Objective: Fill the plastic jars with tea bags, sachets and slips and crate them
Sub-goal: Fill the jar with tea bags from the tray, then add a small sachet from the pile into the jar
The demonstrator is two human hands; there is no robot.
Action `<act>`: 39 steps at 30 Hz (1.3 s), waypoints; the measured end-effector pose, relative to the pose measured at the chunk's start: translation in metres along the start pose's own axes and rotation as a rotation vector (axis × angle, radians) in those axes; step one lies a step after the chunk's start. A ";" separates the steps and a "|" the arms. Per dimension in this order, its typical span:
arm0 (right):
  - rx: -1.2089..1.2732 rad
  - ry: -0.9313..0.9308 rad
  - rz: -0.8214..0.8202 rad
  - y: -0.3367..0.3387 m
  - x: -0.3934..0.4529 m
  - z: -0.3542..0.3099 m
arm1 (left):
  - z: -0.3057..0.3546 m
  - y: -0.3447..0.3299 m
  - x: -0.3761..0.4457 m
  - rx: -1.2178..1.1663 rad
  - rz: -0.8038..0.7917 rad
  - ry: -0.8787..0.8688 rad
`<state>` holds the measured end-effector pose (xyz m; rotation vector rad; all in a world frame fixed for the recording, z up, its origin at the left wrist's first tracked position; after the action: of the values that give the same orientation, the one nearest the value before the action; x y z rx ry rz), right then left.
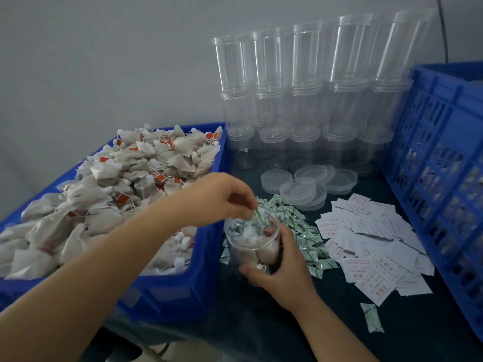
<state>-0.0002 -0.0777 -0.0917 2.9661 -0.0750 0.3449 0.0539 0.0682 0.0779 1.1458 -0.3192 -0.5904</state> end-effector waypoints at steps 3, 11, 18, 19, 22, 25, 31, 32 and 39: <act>0.006 -0.003 0.001 0.000 0.000 0.000 | 0.004 -0.012 0.001 0.161 -0.068 -0.008; 0.000 -0.001 -0.013 0.001 -0.001 0.001 | 0.018 -0.031 0.016 0.458 -0.168 0.024; -0.003 0.007 -0.008 0.000 0.000 0.004 | 0.024 -0.034 0.018 0.534 -0.206 0.037; -0.001 0.011 -0.007 0.000 0.000 0.004 | 0.024 -0.034 0.018 0.540 -0.210 0.033; 0.009 0.022 -0.007 0.000 0.000 0.004 | 0.024 -0.034 0.017 0.545 -0.212 0.021; 0.028 0.035 -0.016 0.001 -0.001 0.005 | 0.024 -0.032 0.016 0.543 -0.189 0.011; 0.120 0.086 0.047 0.011 -0.004 -0.013 | 0.030 -0.014 0.020 0.327 0.186 -0.053; 0.128 0.097 0.059 0.015 -0.005 -0.017 | 0.031 -0.011 0.023 0.258 0.279 -0.056; 0.095 0.114 0.157 0.065 -0.033 -0.019 | 0.041 -0.039 0.079 0.025 0.288 0.012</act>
<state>-0.0412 -0.1378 -0.0714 3.0343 -0.2871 0.5519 0.0858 -0.0206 0.0534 1.1023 -0.4726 -0.3269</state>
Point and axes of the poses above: each hand's wrist, its own x-axis towards the middle knuckle, its own y-axis out of the back of the hand, z = x × y, the point moved 1 cm from there along x, towards the middle knuckle, and after that the axes turned 4 degrees about x, right-handed, at the moved point
